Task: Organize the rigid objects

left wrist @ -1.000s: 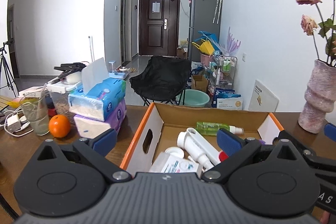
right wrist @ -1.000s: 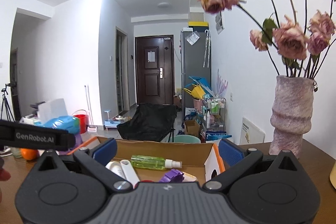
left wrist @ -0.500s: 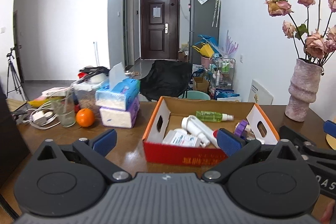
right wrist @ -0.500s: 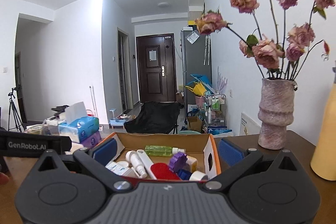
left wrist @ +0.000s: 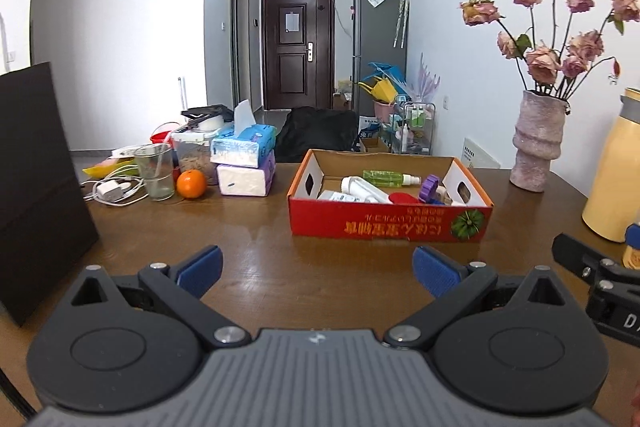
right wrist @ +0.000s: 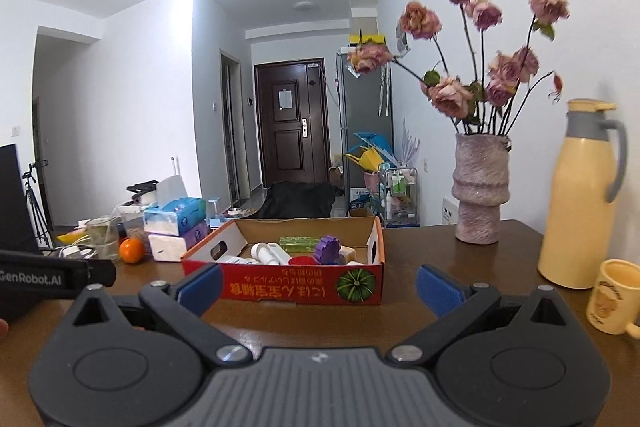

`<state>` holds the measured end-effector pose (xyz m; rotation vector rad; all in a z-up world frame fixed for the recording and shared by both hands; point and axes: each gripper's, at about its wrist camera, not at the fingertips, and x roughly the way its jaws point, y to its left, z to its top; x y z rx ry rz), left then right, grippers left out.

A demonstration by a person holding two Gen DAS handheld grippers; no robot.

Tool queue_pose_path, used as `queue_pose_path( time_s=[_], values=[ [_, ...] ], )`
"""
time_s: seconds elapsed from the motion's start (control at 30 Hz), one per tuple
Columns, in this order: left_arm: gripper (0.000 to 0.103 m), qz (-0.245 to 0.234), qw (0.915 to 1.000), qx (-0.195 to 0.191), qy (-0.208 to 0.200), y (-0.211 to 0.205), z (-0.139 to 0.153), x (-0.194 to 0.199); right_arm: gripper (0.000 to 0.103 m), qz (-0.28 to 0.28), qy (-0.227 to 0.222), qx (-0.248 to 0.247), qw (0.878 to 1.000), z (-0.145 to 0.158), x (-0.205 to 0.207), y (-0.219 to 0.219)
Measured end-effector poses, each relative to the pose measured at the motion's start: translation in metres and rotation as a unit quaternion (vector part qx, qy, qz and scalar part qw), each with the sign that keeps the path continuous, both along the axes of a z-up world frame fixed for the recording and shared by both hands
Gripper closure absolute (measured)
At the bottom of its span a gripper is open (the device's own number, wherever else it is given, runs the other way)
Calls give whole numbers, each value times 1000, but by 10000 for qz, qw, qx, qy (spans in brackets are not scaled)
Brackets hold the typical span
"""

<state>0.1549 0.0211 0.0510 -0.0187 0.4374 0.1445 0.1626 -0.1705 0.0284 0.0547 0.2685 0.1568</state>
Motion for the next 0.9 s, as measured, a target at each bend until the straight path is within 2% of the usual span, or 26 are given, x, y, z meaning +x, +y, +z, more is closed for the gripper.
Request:
queue_pose_path(
  time_s=[0.5,0.9],
  values=[
    [0,52,9999,-62,-135,-1,-1,-122,0,177,-199,-243,9993,12,-124,-5],
    [0,26,9998,-90,-188,0,-4,-161,0,162,-263,-362,9989,8,-172,-1]
  ],
)
